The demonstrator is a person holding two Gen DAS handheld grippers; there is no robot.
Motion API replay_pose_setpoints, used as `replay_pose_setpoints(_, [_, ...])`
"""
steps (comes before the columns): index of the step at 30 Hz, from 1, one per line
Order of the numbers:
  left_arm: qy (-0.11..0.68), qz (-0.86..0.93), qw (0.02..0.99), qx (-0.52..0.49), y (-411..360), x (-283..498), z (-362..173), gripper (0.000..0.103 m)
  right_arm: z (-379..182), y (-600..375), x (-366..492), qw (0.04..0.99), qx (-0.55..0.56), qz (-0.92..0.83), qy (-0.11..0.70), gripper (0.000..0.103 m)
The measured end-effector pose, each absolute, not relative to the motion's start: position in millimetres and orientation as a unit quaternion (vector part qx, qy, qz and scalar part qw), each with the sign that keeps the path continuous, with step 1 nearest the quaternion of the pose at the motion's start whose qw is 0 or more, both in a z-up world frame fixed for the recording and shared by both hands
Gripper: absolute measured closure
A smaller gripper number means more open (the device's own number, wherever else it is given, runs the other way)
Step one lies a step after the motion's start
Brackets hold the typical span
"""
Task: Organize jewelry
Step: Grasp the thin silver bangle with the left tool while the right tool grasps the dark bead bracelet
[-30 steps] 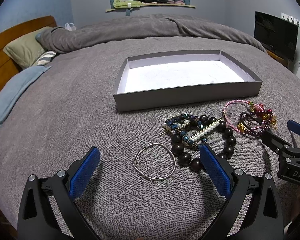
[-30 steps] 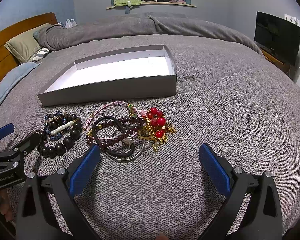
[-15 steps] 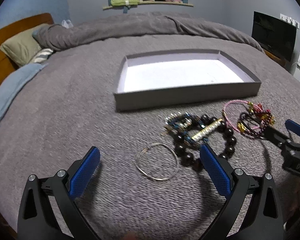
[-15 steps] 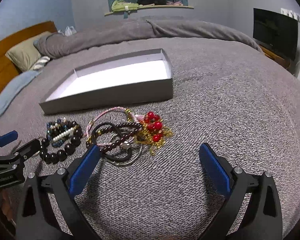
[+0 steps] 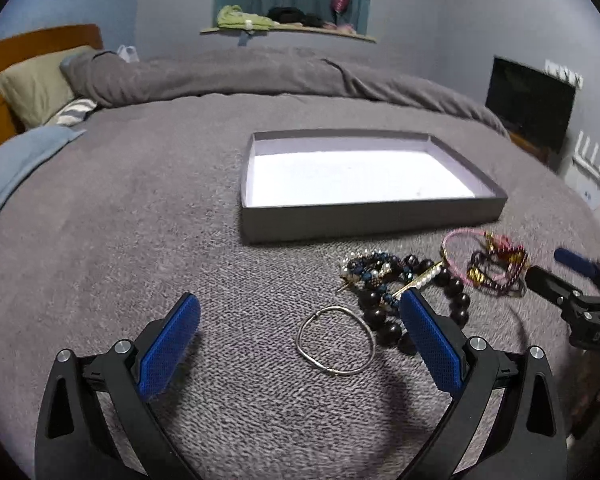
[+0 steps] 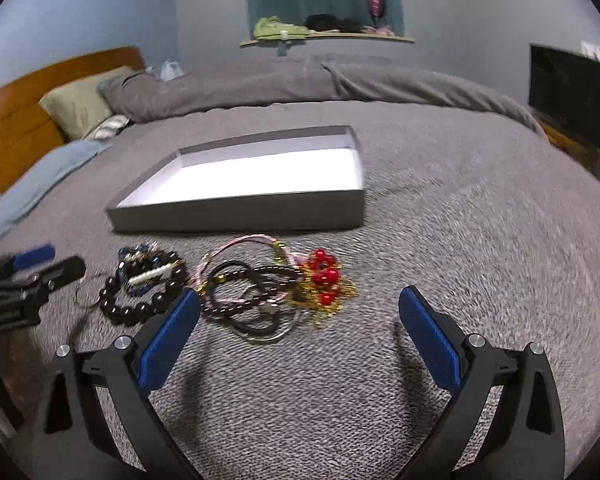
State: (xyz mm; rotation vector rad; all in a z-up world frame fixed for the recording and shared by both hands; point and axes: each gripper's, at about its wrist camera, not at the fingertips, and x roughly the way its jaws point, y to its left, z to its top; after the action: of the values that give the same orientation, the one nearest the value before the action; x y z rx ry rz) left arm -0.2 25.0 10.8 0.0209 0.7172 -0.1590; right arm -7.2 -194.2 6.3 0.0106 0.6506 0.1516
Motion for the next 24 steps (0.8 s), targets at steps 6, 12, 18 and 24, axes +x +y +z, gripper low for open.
replay_pose_setpoints(6, [0.360,-0.114,0.925,0.050,23.9,-5.2,6.5,0.004,9.2,-185.8,-7.0,0.940,-0.008,0.091,0.328,0.005])
replay_pose_setpoints(12, [0.378,-0.125,0.915,0.059,27.5,-2.9,-3.9,0.016,7.5,-191.6,-5.0,0.936,0.014,0.101,0.338,0.021])
replay_pose_setpoints(18, [0.389,-0.128,0.910,0.068,26.8,-3.8,-8.5,0.032,3.1,-190.0,-3.1,0.932,0.013,0.105,0.346,0.028])
replay_pose_setpoints(24, [0.390,-0.132,0.909,0.071,27.7,-10.7,-8.6,0.032,1.1,-192.1,-2.2,0.932,0.016,0.100,0.347,0.028])
